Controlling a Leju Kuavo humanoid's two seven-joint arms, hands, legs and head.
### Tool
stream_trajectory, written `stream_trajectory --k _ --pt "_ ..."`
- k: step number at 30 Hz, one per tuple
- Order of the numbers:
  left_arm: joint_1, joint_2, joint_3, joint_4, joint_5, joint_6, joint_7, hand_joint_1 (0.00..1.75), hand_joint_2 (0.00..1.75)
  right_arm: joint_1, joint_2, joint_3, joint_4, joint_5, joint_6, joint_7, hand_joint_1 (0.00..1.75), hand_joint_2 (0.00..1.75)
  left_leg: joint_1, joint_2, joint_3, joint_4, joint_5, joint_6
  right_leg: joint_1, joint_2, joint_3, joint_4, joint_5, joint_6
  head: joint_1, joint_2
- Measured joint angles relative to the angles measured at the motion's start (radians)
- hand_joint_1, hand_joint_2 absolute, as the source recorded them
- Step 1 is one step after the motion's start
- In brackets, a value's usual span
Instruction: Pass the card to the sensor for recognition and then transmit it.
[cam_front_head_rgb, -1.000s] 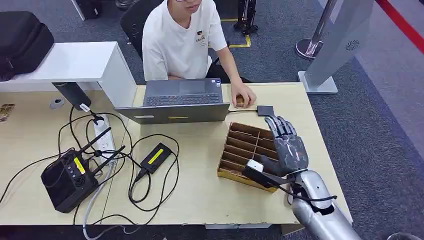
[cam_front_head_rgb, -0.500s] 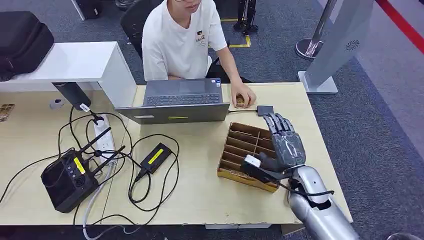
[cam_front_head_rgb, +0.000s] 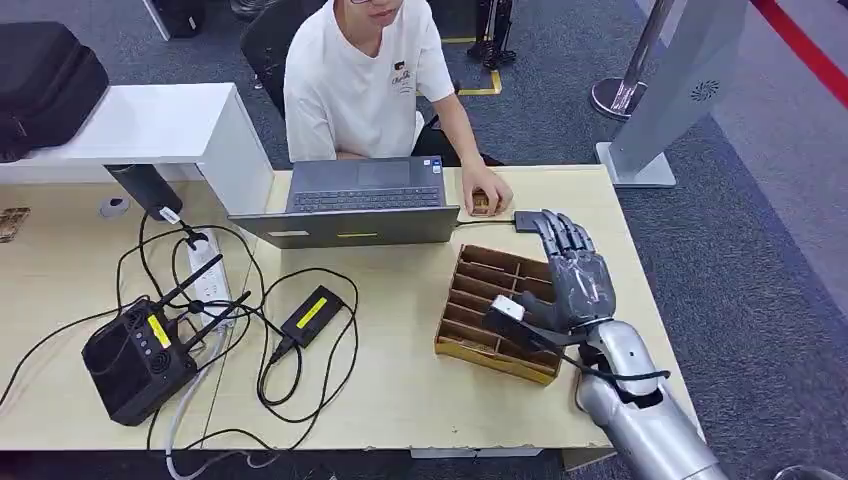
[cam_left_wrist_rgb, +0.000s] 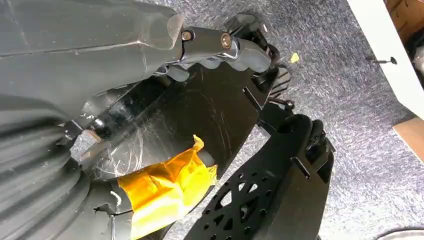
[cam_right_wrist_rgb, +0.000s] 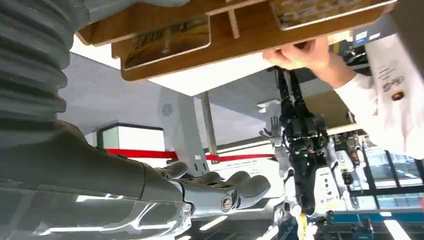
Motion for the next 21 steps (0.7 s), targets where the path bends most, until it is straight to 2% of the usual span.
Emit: stream_trajectory --k 14,15,21 --pt "-0.001 0.001 0.000 0.000 -0.003 -0.010 0.000 0.00 1.75 -0.020 0.006 -0.043 0.094 0.011 -0.044 0.000 0.00 1.75 0.000 0.000 0.001 0.000 0.000 0.000 0.000 0.000 0.001 0.000 0.000 0.000 0.000 0.000" --pt "-0.001 0.001 0.000 0.000 -0.003 -0.010 0.001 0.00 1.75 -0.022 0.006 -0.047 0.099 0.012 -0.044 0.000 1.75 1.75 0.000 0.000 0.001 0.000 0.000 0.000 0.000 0.000 0.001 0.000 0.000 0.000 0.000 0.000" --pt "-0.001 0.002 0.000 0.000 -0.006 -0.012 0.001 0.00 1.75 -0.021 0.007 -0.063 0.131 0.013 -0.045 -0.007 1.75 1.75 0.000 0.000 0.002 0.000 0.000 0.000 0.000 0.000 0.002 0.000 0.000 0.000 0.000 0.000"
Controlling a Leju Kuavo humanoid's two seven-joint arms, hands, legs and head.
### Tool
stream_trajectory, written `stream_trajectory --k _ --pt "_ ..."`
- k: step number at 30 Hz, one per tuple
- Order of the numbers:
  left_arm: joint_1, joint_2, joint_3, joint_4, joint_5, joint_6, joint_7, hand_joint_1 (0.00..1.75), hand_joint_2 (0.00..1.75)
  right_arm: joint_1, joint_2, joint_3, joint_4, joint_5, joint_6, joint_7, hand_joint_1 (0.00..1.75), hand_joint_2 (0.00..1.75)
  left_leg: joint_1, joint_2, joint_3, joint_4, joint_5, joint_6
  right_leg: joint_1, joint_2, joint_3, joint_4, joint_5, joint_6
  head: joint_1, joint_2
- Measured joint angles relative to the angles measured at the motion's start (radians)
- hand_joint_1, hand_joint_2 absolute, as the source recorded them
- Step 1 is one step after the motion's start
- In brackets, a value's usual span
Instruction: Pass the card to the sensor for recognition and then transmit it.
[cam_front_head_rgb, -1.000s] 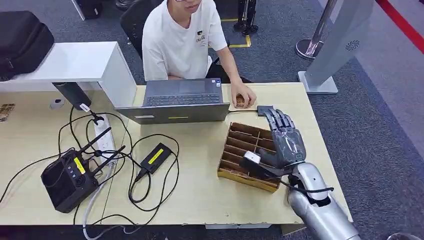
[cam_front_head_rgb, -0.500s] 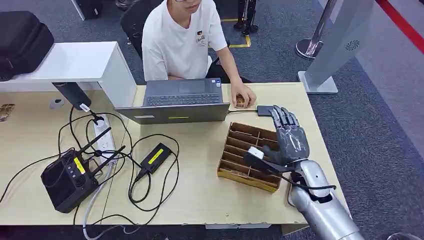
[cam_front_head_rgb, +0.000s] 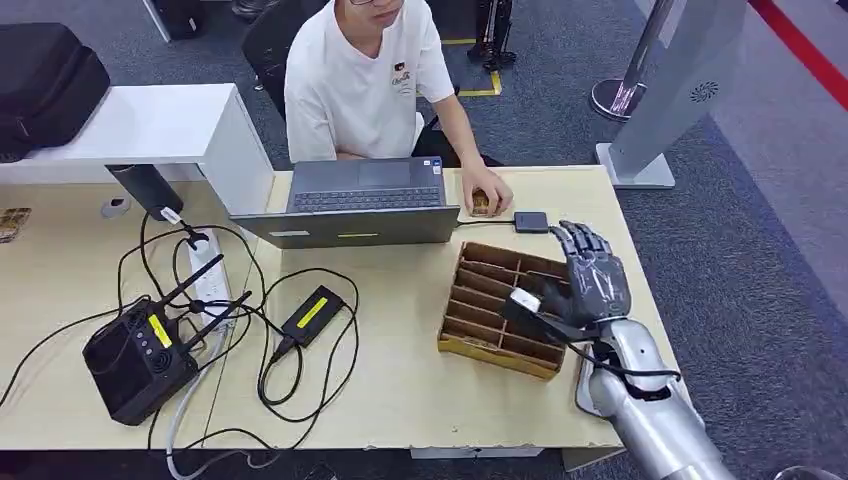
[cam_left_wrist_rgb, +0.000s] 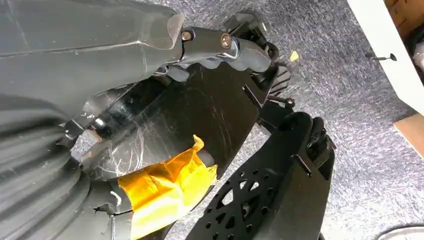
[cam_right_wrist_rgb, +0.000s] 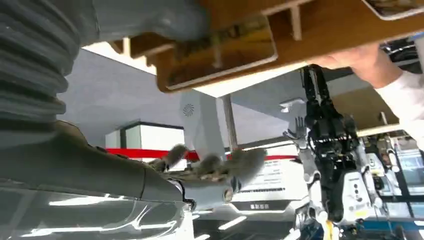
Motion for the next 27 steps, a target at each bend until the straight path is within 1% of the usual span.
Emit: stream_trajectory --k 6,27 --pt "0.000 0.001 0.000 0.000 -0.006 -0.001 0.003 0.00 1.75 0.000 0.002 -0.008 0.019 0.000 0.001 0.000 1.75 1.75 0.000 0.000 0.000 0.000 0.000 0.000 0.000 0.000 0.000 0.000 0.000 0.000 0.000 0.000" --pt "0.000 0.001 0.000 0.000 -0.020 0.008 0.016 0.00 1.75 -0.004 0.017 -0.026 0.027 0.000 0.007 -0.007 1.75 1.75 0.000 0.000 0.001 0.000 0.000 0.000 0.000 0.000 0.000 0.000 0.000 0.000 0.000 0.000"
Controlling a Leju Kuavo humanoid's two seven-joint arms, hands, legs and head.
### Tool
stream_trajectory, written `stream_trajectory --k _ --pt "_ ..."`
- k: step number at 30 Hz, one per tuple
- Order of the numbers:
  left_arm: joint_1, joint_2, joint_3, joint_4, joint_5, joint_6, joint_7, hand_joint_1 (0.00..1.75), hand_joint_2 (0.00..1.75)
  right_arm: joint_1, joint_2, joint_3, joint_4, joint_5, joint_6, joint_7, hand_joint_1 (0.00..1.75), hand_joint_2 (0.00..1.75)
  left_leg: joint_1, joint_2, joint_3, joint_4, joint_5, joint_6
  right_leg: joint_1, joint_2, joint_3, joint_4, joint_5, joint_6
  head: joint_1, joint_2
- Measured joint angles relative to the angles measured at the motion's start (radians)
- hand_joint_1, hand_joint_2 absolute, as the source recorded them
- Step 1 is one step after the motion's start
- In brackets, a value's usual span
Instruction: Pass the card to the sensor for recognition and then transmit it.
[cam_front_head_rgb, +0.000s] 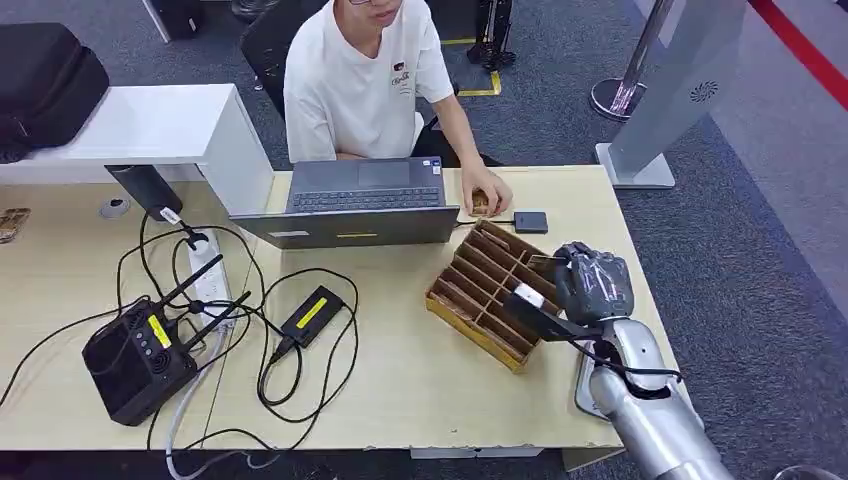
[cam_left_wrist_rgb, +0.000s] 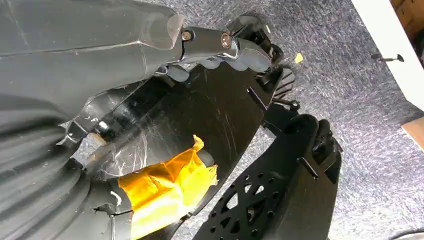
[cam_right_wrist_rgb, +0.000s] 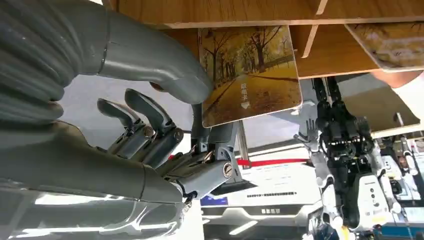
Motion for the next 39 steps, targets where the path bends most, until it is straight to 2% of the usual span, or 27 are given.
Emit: stream_trajectory --k 7,20,27,39 --pt "0.001 0.000 0.000 -0.008 -0.017 0.028 0.008 0.00 1.75 0.001 0.000 -0.001 -0.002 0.001 0.014 0.001 1.75 1.75 0.000 0.000 0.000 0.000 0.000 0.000 0.000 0.000 0.000 0.000 0.000 0.000 0.000 0.000" --pt "0.000 0.000 0.000 -0.014 -0.033 0.032 0.016 0.00 1.75 0.001 0.003 -0.001 -0.002 0.003 0.014 0.003 1.75 1.75 0.000 0.000 0.000 0.000 0.000 0.000 0.000 0.000 0.000 0.000 0.000 0.000 0.000 0.000" --pt "0.001 0.000 0.000 -0.025 -0.049 0.070 0.026 0.00 1.75 0.003 0.003 -0.007 -0.002 0.006 0.013 0.009 1.75 1.75 0.000 0.000 0.000 0.000 0.000 0.000 0.000 0.000 0.000 0.000 0.000 0.000 0.000 0.000" --pt "0.000 0.000 0.000 -0.029 -0.060 0.043 0.037 0.00 1.75 0.003 0.019 -0.023 -0.002 -0.016 0.009 -0.010 1.75 1.75 0.000 0.000 0.001 0.000 0.000 0.000 0.000 0.000 0.001 0.000 0.000 0.000 0.000 0.000"
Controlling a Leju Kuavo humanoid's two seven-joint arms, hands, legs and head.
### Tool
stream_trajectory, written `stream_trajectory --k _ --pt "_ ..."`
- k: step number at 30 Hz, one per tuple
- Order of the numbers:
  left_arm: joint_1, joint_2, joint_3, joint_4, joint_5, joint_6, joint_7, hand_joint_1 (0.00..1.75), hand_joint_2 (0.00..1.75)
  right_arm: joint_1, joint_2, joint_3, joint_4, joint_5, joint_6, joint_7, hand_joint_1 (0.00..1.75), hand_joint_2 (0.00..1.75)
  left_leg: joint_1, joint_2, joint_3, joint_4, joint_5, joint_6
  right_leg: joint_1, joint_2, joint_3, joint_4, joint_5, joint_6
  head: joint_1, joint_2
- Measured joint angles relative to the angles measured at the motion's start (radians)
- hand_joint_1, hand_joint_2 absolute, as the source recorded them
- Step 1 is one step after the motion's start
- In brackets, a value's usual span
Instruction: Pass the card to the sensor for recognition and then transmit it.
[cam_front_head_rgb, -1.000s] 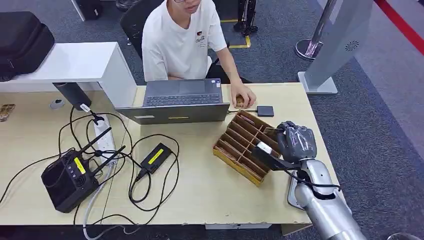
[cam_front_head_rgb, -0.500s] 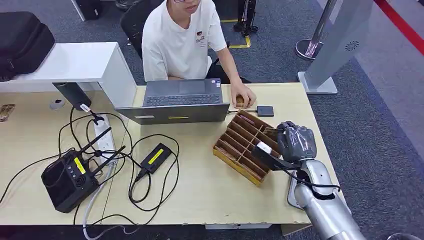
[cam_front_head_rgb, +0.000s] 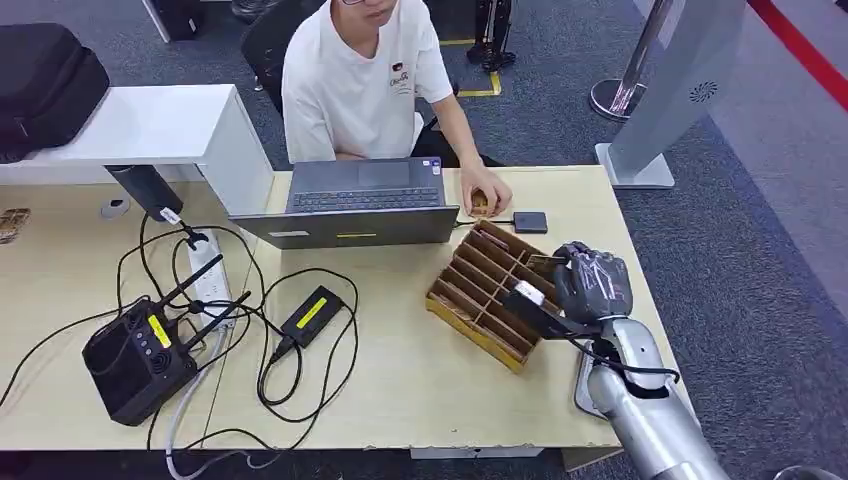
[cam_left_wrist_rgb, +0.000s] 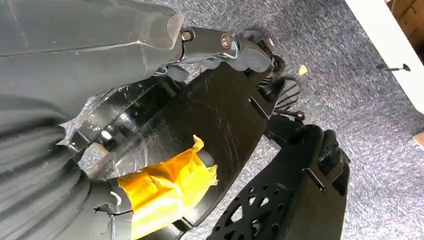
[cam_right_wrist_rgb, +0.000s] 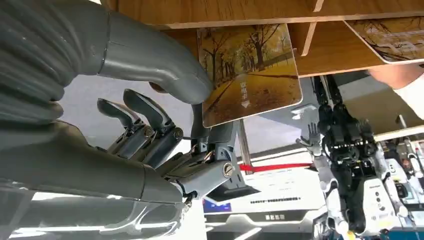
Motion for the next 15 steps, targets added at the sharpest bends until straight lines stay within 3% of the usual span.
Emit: stream_trajectory --k 15 --pt "-0.001 0.000 0.000 0.000 -0.008 -0.016 -0.002 0.00 1.75 0.017 0.023 -0.011 0.000 -0.025 -0.053 -0.034 1.75 1.75 0.000 0.000 -0.001 0.000 0.000 0.000 0.000 0.000 -0.001 0.000 0.000 0.000 0.000 0.000"
